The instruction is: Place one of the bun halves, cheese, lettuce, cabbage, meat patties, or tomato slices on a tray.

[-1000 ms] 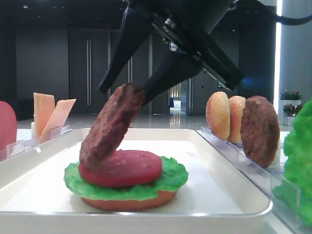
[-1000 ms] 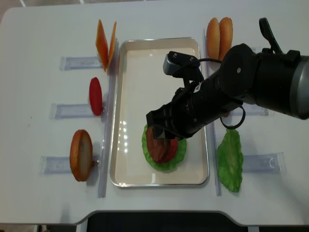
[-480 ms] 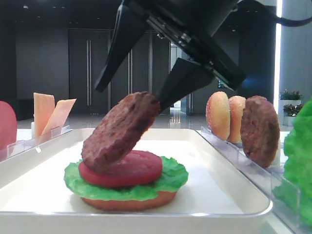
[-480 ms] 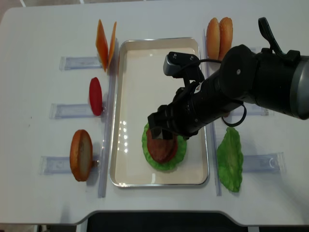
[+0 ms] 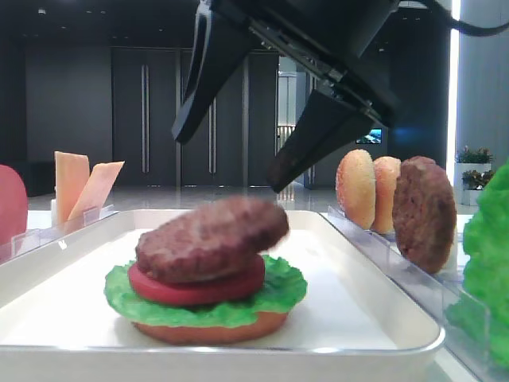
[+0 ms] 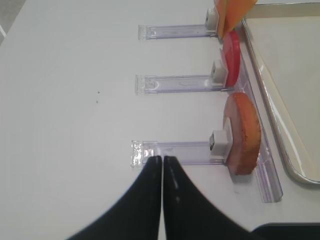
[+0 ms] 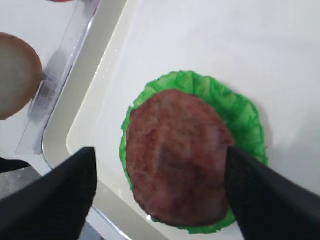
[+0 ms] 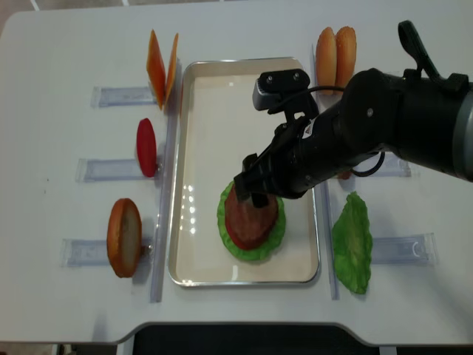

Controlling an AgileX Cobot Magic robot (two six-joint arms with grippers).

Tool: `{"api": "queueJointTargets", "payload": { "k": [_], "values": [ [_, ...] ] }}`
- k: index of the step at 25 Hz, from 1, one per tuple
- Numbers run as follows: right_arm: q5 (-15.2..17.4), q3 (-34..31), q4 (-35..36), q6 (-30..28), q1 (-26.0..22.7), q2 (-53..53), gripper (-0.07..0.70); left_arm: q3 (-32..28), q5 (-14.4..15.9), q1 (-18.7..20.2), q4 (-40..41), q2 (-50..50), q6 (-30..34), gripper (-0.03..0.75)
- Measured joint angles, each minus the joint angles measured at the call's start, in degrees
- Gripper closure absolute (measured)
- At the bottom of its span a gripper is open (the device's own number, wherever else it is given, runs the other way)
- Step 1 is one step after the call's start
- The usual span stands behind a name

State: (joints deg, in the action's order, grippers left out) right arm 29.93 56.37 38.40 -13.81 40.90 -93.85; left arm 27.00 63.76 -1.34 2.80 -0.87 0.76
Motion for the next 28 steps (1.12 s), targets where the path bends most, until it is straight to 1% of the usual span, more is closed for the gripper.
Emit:
{"api": "queueJointTargets", "payload": {
  "k": [2, 6, 9, 12, 16, 20, 28],
  "values": [
    [-0.6, 0.0, -1.7, 0.0, -0.3, 1.0, 0.124, 0.0, 0.0, 0.0, 0.0, 0.0, 0.0, 0.715],
    [-0.8, 0.0, -4.6, 0.0, -1.3, 3.3, 0.124, 0.0, 0.0, 0.0, 0.0, 0.0, 0.0, 0.715],
    [-0.8, 0.0, -6.1, 0.0, -2.8, 5.7, 0.124, 0.0, 0.0, 0.0, 0.0, 0.0, 0.0, 0.715],
    [0.2, 0.0, -8.2, 0.0, -5.5, 9.1, 0.124, 0.0, 0.0, 0.0, 0.0, 0.0, 0.0, 0.715],
    [3.5, 0.0, -11.6, 0.0, -10.7, 13.0, 0.124, 0.0, 0.0, 0.0, 0.0, 0.0, 0.0, 0.715],
    [7.8, 0.0, -15.0, 0.0, -17.8, 15.8, 0.124, 0.0, 0.0, 0.0, 0.0, 0.0, 0.0, 0.715],
    [15.4, 0.0, -18.5, 0.0, -34.3, 17.7, 0.124, 0.0, 0.0, 0.0, 0.0, 0.0, 0.0, 0.715]
  ]
}}
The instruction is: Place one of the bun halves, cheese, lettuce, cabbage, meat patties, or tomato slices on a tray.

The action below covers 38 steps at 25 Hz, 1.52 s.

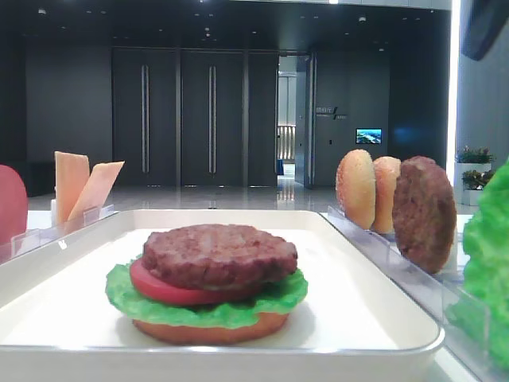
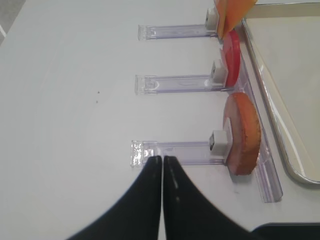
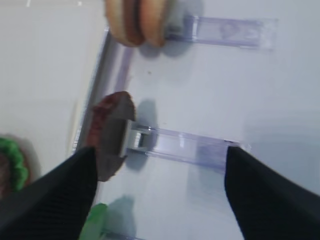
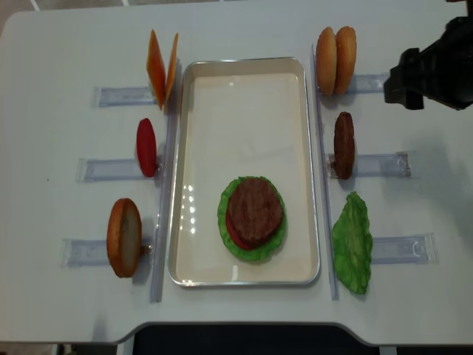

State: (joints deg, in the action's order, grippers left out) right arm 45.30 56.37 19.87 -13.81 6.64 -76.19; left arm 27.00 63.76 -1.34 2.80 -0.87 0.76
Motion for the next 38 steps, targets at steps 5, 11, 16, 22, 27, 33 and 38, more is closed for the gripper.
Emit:
{"api": "queueJointTargets", "payload": {
  "k": [5, 11, 16, 22, 27, 33, 38],
  "values": [
    [5.2, 0.0, -3.2, 1.0, -10.9, 0.0, 0.124, 0.0, 0.0, 0.0, 0.0, 0.0, 0.0, 0.715],
    [8.5, 0.0, -8.7, 5.0, -18.3, 0.0, 0.124, 0.0, 0.0, 0.0, 0.0, 0.0, 0.0, 0.715],
    [9.1, 0.0, -11.0, 6.3, -18.6, 1.3, 0.124, 0.0, 0.0, 0.0, 0.0, 0.0, 0.0, 0.715],
    [9.2, -4.8, -11.8, 9.0, -18.0, 12.8, 0.124, 0.0, 0.0, 0.0, 0.0, 0.0, 0.0, 0.715],
    [11.9, -11.5, -11.8, 9.4, -18.0, 25.8, 0.124, 0.0, 0.0, 0.0, 0.0, 0.0, 0.0, 0.715],
    [18.3, -16.5, -11.8, 9.5, -18.0, 43.6, 0.124, 0.0, 0.0, 0.0, 0.0, 0.0, 0.0, 0.715],
    [20.6, -20.7, -12.1, 9.6, -18.0, 55.3, 0.124, 0.0, 0.0, 0.0, 0.0, 0.0, 0.0, 0.715]
  ]
}}
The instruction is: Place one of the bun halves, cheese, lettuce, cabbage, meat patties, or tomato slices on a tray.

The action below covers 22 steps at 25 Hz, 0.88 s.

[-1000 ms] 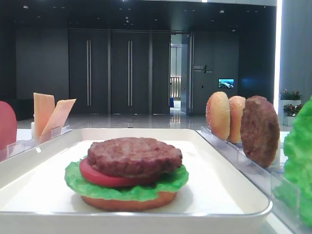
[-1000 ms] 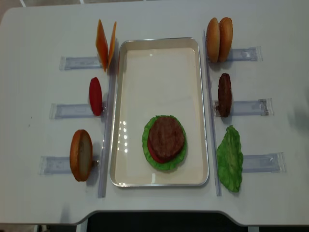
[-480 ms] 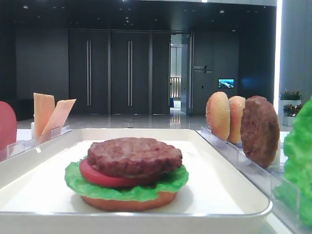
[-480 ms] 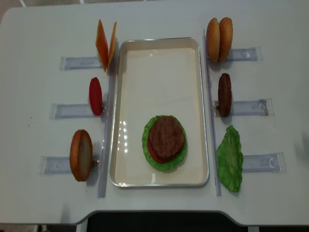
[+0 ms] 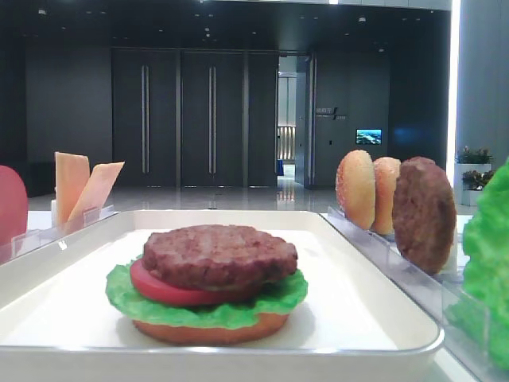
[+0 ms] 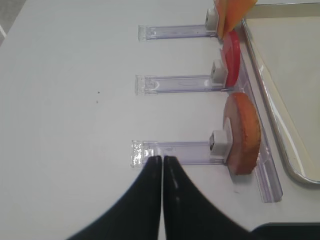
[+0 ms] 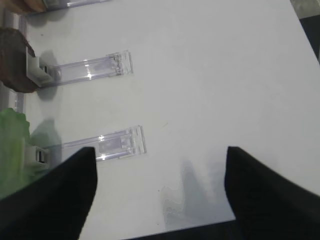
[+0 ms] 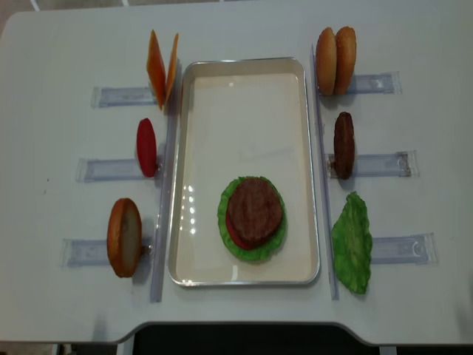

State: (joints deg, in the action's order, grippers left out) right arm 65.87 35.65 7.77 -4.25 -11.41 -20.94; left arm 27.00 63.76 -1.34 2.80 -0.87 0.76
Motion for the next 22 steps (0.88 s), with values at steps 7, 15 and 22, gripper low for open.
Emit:
{"api": "queueJointTargets", "payload": {
  "k": [7, 15, 22],
  "values": [
    [0.2, -6.0, -0.7, -0.5, 0.0, 12.8, 0.124, 0.0, 0.0, 0.0, 0.0, 0.0, 0.0, 0.715],
    [-0.7, -6.6, -0.7, -0.5, 0.0, 21.1, 0.124, 0.0, 0.0, 0.0, 0.0, 0.0, 0.0, 0.715],
    [-0.7, -6.6, -0.7, -0.5, 0.0, 21.4, 0.124, 0.0, 0.0, 0.0, 0.0, 0.0, 0.0, 0.715]
  ]
}}
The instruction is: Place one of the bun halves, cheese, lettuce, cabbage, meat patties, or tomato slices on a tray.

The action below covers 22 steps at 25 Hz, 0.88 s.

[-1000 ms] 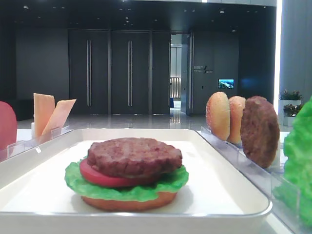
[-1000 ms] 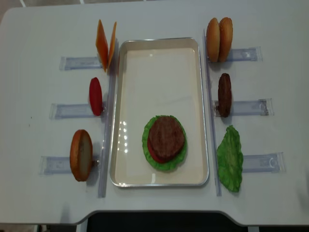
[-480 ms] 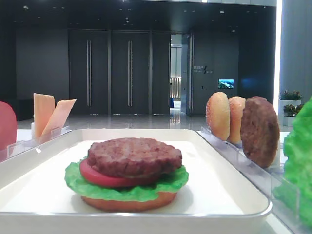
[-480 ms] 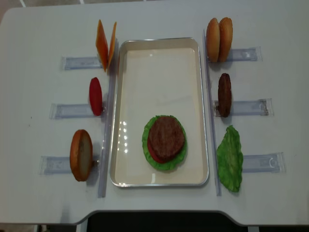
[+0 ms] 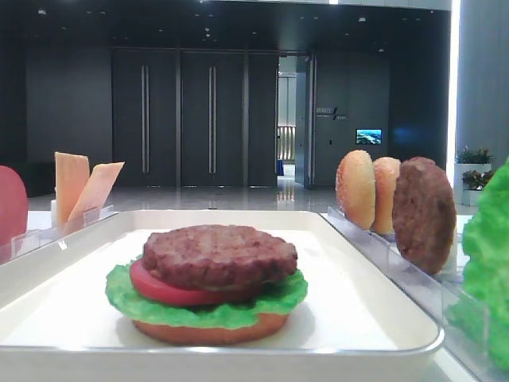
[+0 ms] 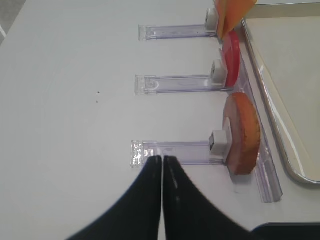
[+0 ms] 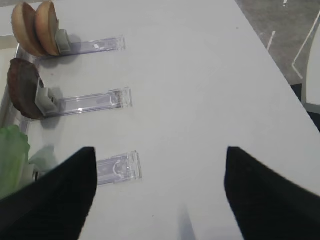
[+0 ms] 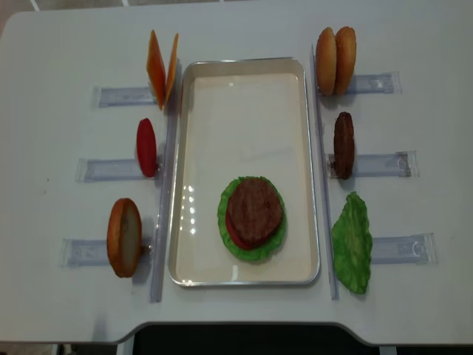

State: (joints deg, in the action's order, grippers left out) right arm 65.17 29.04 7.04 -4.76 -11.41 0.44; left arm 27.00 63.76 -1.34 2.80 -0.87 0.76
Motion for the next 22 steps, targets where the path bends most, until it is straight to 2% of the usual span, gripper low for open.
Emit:
{"api": "queueJointTargets", "payload": {
  "k": [22],
  "values": [
    [0.0, 0.0, 0.0, 0.0, 0.0, 0.0, 0.124, 0.0, 0.0, 0.0, 0.0, 0.0, 0.0, 0.715]
  ]
}}
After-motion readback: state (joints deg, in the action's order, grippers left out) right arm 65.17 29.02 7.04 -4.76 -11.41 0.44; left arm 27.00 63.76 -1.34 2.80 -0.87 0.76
